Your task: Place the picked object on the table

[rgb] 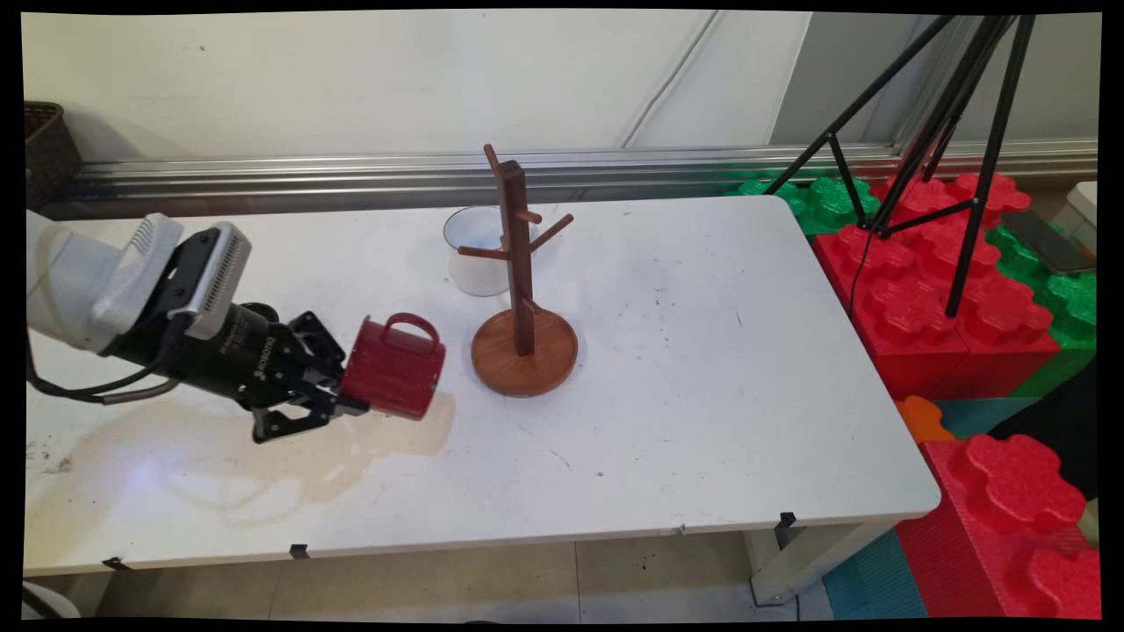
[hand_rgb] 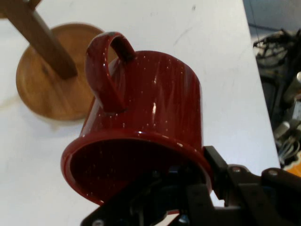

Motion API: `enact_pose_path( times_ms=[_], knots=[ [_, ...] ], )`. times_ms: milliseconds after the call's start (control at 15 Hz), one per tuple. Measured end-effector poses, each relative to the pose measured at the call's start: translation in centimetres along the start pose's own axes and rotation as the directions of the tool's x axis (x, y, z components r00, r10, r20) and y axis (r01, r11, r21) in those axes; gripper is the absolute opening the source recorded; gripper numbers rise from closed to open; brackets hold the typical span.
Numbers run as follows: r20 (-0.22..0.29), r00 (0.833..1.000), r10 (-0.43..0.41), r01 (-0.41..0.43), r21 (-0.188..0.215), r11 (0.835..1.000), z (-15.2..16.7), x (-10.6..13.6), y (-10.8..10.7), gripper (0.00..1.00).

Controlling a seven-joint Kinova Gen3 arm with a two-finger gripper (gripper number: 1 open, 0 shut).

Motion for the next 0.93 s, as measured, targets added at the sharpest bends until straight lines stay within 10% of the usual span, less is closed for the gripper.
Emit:
enact_pose_path(
  times_ms=[933],
  knots=[
    [0.18, 0.977, 0.117, -0.123, 0.019, 0.992, -1.6, -3.5, -0.8, 0.0]
  ],
)
